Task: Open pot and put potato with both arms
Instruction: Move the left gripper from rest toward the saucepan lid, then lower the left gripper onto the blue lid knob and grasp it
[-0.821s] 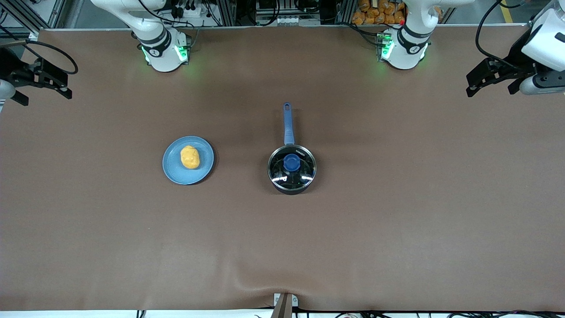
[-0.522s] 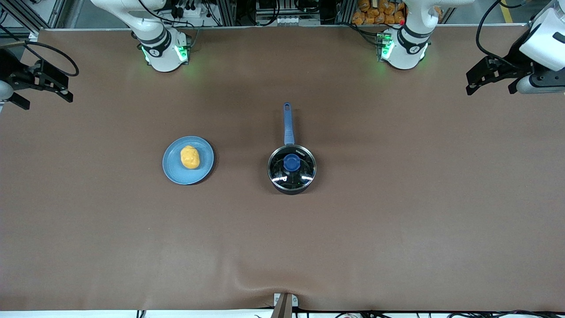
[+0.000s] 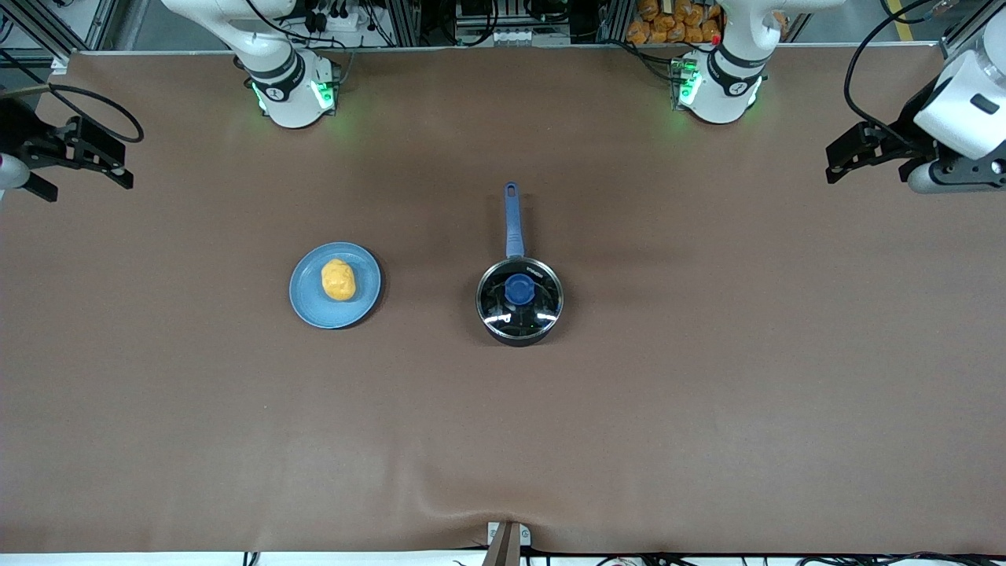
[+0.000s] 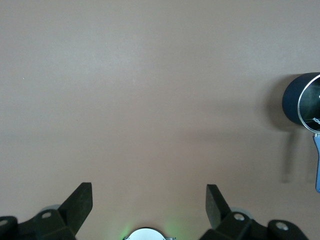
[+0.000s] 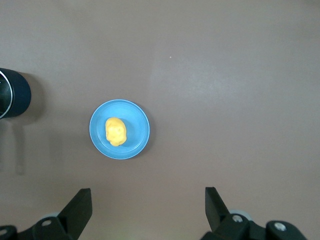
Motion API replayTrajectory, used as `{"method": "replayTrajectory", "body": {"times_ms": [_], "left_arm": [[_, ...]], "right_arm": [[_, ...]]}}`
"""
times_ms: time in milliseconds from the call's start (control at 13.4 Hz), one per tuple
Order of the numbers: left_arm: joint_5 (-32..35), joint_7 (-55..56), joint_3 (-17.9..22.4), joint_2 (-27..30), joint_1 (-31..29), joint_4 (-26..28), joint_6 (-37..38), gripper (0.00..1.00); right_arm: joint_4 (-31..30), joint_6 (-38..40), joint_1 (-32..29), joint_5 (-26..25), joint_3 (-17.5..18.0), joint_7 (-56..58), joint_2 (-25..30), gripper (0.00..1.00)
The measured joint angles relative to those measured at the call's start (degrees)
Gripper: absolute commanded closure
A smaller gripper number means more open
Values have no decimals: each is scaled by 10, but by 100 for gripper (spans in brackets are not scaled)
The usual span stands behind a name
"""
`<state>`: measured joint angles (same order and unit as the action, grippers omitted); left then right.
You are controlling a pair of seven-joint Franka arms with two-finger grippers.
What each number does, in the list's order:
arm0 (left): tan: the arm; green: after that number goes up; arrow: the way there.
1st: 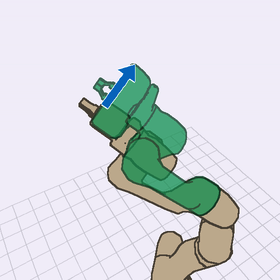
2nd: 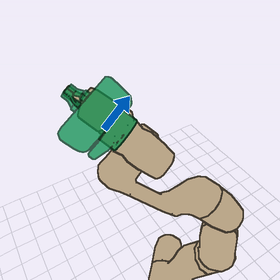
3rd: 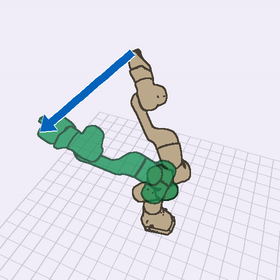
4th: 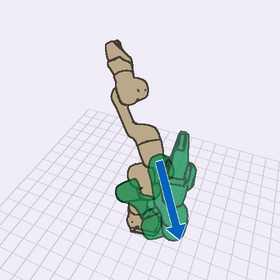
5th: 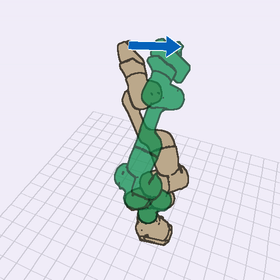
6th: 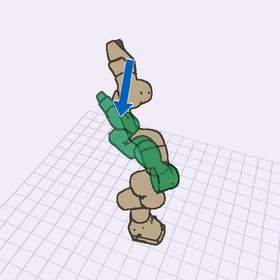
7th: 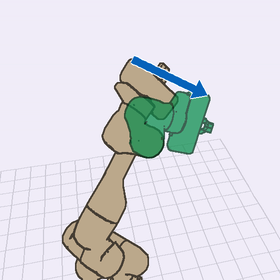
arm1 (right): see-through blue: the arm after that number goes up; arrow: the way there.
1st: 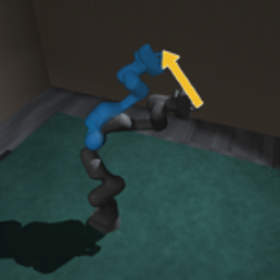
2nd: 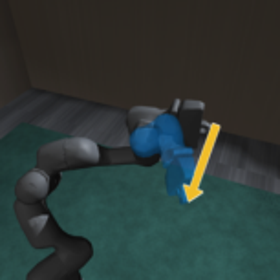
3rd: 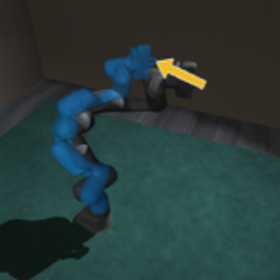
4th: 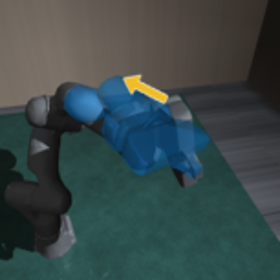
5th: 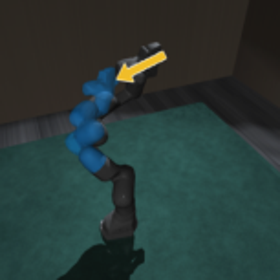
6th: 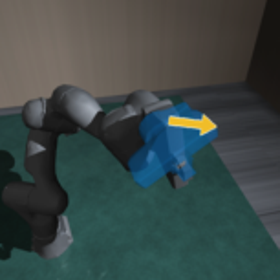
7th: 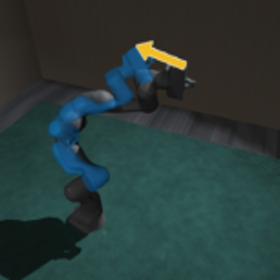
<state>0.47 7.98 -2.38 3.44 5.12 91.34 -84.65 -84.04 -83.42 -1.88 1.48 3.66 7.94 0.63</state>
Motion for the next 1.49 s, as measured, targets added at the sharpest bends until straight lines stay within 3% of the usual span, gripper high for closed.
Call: {"method": "replayTrajectory", "body": {"times_ms": [746, 1194, 1493], "left_arm": [[0, 0, -4, -1, 0, 17, -39, 0], [0, 0, -10, -3, 2, 61, -100, 0], [-2, 57, -59, -22, 4, 74, -138, 0]], "right_arm": [[0, 0, 0, 1, 1, 0, -4, 0], [0, 1, 0, 2, 2, -29, -4, 0], [0, 3, 0, 2, 4, -45, -4, 0]]}}
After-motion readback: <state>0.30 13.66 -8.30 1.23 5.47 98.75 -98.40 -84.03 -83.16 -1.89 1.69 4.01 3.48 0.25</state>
